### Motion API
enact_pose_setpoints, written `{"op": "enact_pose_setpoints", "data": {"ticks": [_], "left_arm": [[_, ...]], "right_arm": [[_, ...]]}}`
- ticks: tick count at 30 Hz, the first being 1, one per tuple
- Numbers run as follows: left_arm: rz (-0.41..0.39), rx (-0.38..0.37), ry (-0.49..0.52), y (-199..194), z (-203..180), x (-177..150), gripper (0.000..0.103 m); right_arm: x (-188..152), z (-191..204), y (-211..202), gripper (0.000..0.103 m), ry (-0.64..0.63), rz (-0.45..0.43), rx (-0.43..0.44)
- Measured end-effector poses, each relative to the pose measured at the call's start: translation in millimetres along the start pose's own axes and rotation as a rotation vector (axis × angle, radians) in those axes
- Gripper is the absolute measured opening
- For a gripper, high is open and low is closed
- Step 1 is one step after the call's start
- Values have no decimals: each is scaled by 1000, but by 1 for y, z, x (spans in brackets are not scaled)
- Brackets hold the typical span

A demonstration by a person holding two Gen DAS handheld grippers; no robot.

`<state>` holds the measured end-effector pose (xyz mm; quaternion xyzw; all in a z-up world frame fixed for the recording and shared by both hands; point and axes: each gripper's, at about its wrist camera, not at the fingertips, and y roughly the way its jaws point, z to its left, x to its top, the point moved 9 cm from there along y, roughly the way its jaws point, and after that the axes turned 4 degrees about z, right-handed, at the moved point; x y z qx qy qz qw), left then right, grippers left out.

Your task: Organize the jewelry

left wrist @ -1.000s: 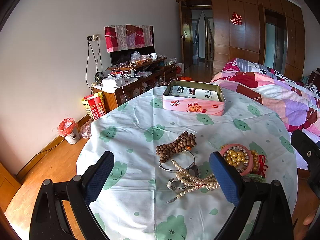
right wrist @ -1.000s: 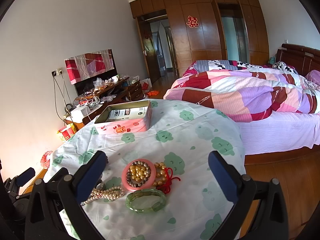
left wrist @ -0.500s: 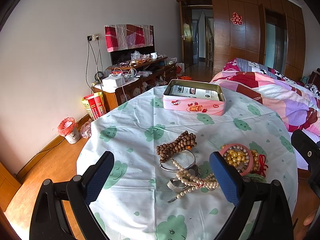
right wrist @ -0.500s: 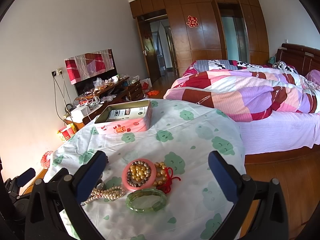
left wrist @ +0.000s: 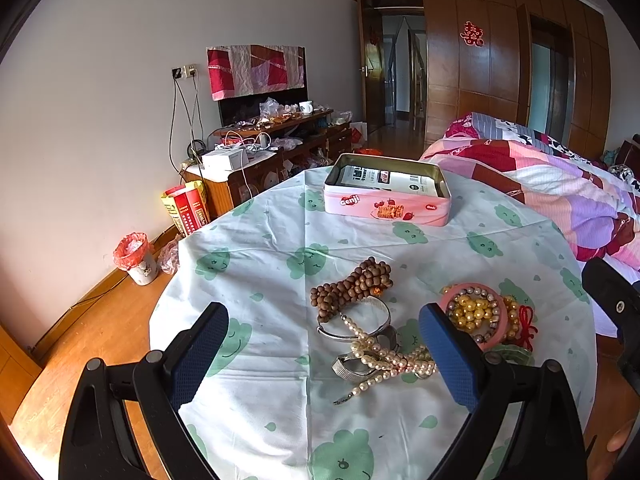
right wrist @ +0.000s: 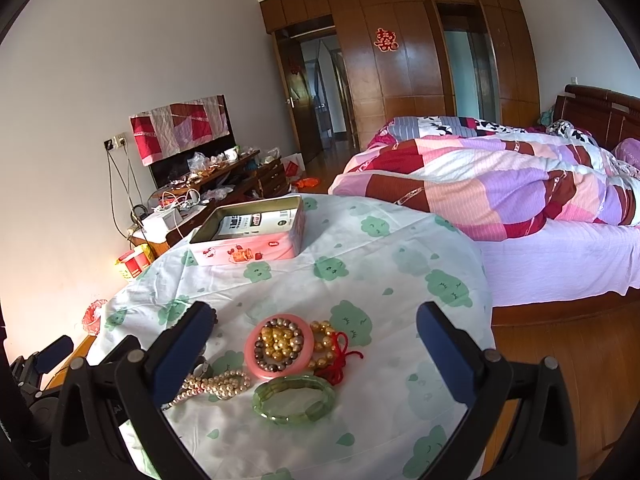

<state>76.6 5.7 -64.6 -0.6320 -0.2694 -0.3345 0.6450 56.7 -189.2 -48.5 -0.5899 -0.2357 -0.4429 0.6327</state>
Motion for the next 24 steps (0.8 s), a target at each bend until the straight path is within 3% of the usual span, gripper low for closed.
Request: {"op": "enact_pose_setpoints", "data": {"ticks": [9,13,15,16,19,24], "left_arm": [[52,-53,-8,26,10,-8,96],[125,-99,-41,52,25,-20,96],[157,-142,-69,64,32,-23,96],[168,-175,-82,69,34,-23,96],[161,-261,-75,78,31,-15,96],[178,-344,85,100,2,4,96]], "right_arm": [[1,-7,7,103,21,8,0],[0,-12,13,103,7,4,-5],[-1,-14,20,93,7,16,-1],[-3,-14,25,79,5,32,7],[-10,-16,47,55,-8,111,39],[-21,-28,70,55,31,189,61]]}}
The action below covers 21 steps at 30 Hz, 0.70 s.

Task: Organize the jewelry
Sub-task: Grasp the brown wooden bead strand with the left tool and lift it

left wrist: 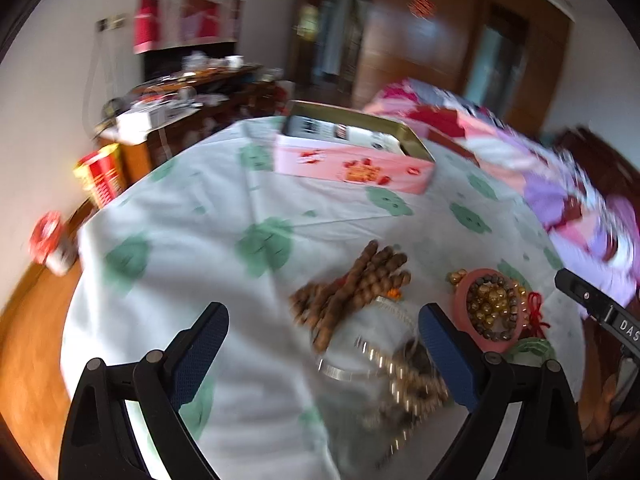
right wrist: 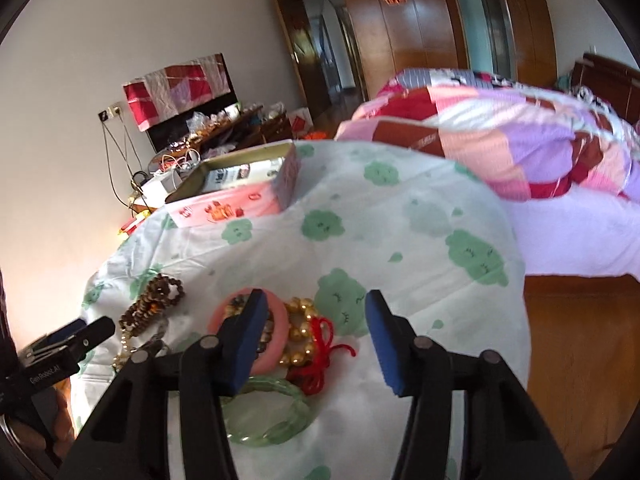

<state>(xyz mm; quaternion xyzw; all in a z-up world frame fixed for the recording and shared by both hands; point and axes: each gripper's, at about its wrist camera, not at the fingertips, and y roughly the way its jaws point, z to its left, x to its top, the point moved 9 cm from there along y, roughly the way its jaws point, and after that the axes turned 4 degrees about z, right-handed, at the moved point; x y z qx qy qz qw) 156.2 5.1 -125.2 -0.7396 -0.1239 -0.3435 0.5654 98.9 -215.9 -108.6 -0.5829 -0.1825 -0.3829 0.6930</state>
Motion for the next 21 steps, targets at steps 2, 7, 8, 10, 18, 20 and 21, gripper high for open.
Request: {"op": "enact_pose_setpoints", "data": {"ticks": [2,7,8,10,18,20,21], "left_arm": [[24,19,43,14,-3,7,96],[103,44,102,46,-3,8,60],[113,21,82,47,-1,7,47],[114,1,52,47,3,10,29],[-8,-95,-89,28,23,30,22],[-44,-109,-115,20,27,36,22],[-56,-116,-125,17,28,39,22]], "right_arm": [[0,-5,7,55,11,22,1],[5,-14,18,55,21,43,-3],[5,-15,19,55,19,47,3],[6,-14,23,55,4,57,25],[3,8,42,34,-81,145,138],[4,13,46,30,-96,162,161],[4,15,48,29,-104,167,163]]}}
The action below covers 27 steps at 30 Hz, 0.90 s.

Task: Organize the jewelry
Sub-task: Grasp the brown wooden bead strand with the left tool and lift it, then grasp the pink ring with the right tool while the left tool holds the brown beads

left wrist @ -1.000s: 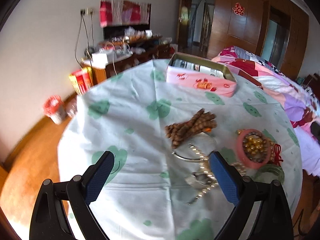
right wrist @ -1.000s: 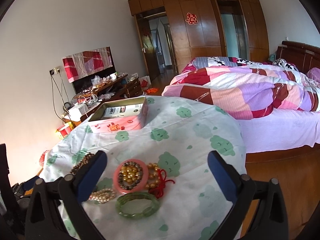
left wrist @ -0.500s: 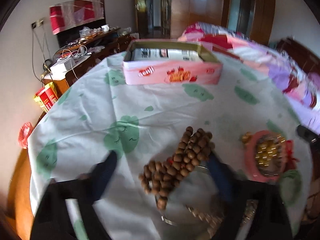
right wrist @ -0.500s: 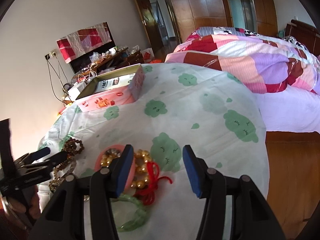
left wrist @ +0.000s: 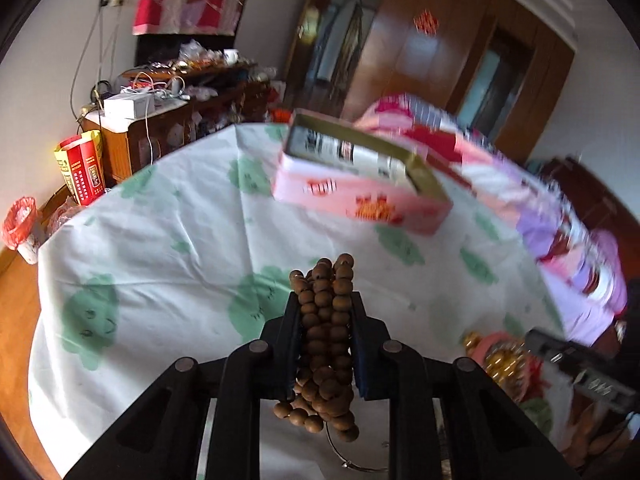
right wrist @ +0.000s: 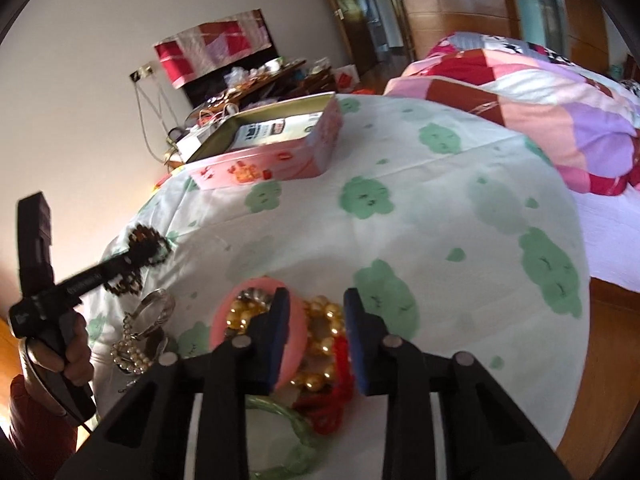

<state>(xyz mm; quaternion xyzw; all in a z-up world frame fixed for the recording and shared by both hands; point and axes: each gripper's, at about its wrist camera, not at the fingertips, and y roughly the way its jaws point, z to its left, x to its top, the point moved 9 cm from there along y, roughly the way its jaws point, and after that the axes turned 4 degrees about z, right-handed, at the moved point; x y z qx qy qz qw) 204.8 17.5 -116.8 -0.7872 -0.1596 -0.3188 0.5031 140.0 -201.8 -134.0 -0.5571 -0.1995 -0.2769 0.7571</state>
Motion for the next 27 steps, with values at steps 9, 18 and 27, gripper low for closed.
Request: {"op": "enact_pose_setpoints", "data": {"ticks": [9,18,27], "left_arm": [[-38,-11,-17,-14,2,8,22],[-36,-15,-47,-16,6,5,22],[-60,-29,-54,-24,5,7,22]], "right_arm": [[1,15,20,28,-64,97,30],[-8,42,30,20,-175,149,46],[12,52,1,13,-190,36,66]]}}
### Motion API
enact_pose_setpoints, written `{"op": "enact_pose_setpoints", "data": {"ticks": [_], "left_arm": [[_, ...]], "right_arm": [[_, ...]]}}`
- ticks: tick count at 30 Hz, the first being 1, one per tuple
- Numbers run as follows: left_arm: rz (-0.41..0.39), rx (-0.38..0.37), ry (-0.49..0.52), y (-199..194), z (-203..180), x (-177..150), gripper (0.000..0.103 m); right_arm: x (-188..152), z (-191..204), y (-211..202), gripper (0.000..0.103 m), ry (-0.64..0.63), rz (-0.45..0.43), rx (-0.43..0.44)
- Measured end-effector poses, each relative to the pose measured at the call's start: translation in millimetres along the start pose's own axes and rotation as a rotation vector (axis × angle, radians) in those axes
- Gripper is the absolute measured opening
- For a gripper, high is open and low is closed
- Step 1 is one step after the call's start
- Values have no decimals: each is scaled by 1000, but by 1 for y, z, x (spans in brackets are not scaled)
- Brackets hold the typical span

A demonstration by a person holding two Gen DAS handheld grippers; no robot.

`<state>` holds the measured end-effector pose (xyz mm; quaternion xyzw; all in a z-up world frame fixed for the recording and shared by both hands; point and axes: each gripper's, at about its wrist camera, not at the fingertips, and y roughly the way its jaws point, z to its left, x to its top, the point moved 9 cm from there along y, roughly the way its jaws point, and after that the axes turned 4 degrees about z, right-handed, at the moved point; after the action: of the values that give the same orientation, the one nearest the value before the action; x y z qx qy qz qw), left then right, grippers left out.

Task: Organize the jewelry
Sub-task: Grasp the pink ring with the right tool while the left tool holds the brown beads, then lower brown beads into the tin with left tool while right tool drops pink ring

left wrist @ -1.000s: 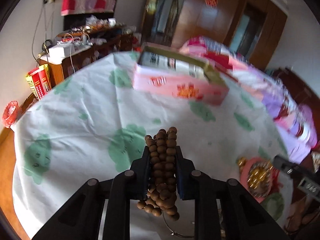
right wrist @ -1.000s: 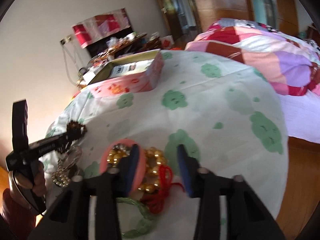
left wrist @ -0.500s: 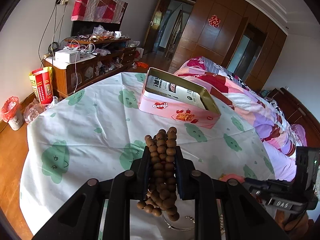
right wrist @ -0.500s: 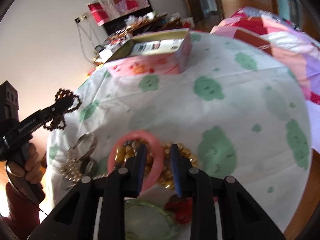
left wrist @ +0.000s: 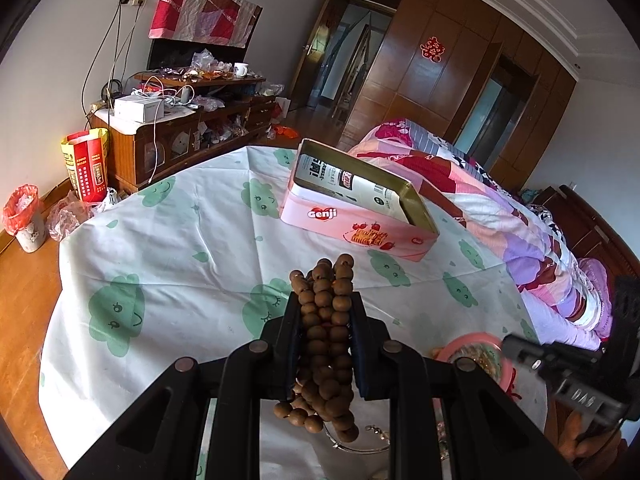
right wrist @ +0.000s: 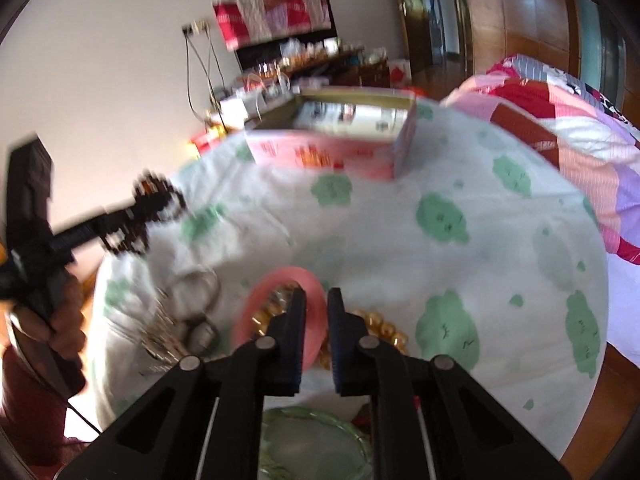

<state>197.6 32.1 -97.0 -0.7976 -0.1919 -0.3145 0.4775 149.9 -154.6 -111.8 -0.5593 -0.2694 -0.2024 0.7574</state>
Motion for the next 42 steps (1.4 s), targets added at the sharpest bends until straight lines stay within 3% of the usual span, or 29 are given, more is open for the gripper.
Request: {"op": "enact_pose_setpoints", "data": {"ticks": [4,8,9,13,15,19,20,23,25,26,35,42], "left_arm": [[-4,-9,4,0,-3,1,22],[4,-9,6,3,-3,-1,22],[7,-8,6,3,-3,-2,22],[14,-8,-4,5,-1,-3,22],[15,-4,-1,5,-1,-3,22],[17,-4,-1,5,0,-3,22],[19,-4,-3,6,0,-4,22],[22,-3,-4,7,-1,-4,22],[20,-3,-1,7,-2,-5,22],[20,-2,-2,7,-2,-5,22],[16,-15,1,6,-5,-5,22],[17,-31,15,10,-11,1,22]], "right_arm": [[18,1,-18,7,1,-72,0],[28,-1,-17,7,-23,-83,-34],[28,-2,-14,8,-20,-67,-6],[19,-5,4,18,1,3,50],[12,-6,20,23,-20,54,38],[6,-13,39,44,-19,102,20],[6,-15,43,45,-15,107,17],[4,-19,51,40,-20,138,11],[3,-19,50,21,-22,137,16],[5,-18,47,16,-21,127,17],[40,-10,-5,14,37,-70,86],[75,-7,-25,14,109,-144,197]]}}
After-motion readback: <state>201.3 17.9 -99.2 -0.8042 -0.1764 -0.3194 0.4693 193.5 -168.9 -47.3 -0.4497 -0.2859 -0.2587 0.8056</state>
